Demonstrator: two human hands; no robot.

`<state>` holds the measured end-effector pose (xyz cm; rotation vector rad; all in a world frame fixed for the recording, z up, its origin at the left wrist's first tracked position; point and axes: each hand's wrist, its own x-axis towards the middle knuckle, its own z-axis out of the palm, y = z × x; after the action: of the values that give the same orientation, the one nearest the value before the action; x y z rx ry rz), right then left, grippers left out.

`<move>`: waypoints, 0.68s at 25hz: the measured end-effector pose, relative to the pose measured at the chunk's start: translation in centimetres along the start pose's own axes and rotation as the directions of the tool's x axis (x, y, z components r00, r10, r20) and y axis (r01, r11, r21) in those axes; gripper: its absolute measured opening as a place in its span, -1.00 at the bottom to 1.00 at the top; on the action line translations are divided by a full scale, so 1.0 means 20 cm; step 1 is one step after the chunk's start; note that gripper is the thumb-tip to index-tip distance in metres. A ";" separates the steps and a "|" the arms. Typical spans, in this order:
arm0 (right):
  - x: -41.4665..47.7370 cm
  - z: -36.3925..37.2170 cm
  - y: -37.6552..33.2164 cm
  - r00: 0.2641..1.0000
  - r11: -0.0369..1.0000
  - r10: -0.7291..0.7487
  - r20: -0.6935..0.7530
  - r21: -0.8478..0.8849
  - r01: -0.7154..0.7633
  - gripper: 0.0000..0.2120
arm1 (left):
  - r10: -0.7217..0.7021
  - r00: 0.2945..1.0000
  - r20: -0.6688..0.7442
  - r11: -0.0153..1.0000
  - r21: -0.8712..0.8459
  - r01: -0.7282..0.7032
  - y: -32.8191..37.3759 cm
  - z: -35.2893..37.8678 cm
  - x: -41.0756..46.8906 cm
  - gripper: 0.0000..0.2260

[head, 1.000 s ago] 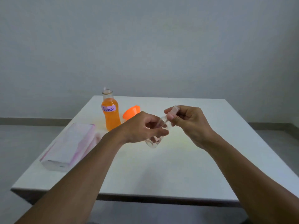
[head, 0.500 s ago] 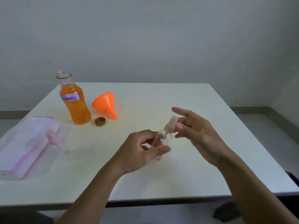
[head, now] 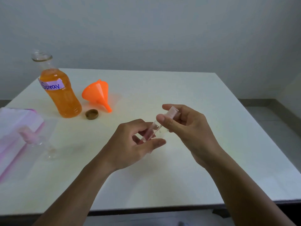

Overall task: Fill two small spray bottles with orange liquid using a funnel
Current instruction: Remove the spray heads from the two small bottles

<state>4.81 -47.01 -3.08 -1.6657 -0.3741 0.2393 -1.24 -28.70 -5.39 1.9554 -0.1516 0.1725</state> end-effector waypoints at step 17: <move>0.10 -0.32 -0.06 0.988 0.900 -0.111 -0.106 0.410 0.145 -0.66 | -0.059 0.964 0.258 0.984 -0.145 0.099 -0.03 0.00 0.04 -0.93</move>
<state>8.83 -52.04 -1.05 -1.2187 -0.3436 0.1407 -0.35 -28.48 -5.70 1.8161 -0.2464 -0.1403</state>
